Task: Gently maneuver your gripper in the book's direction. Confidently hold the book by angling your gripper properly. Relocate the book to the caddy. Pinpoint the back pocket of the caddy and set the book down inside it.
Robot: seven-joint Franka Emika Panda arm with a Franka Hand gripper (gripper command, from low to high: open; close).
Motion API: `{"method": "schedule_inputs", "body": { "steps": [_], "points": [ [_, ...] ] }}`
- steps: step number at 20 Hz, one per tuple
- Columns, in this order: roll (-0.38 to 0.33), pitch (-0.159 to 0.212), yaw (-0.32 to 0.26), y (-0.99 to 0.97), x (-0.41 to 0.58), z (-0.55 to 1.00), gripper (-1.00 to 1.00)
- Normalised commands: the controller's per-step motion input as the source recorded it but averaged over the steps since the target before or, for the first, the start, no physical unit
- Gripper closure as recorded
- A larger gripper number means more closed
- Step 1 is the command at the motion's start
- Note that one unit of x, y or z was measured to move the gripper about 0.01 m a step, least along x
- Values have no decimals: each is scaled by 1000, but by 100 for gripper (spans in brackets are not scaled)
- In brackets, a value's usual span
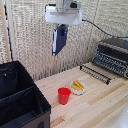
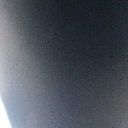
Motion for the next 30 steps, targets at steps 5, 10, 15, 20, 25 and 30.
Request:
{"method": "schedule_inputs", "body": {
  "steps": [5, 10, 15, 20, 25, 30],
  "points": [
    [3, 0, -81, 694, 0, 642, 100],
    [0, 7, -68, 723, 0, 631, 100],
    [0, 16, -60, 739, 0, 617, 100],
    [0, 26, -56, 751, 0, 586, 100],
    [0, 49, -45, 777, 0, 521, 100],
    [0, 69, -35, 794, 0, 455, 100]
  ]
}}
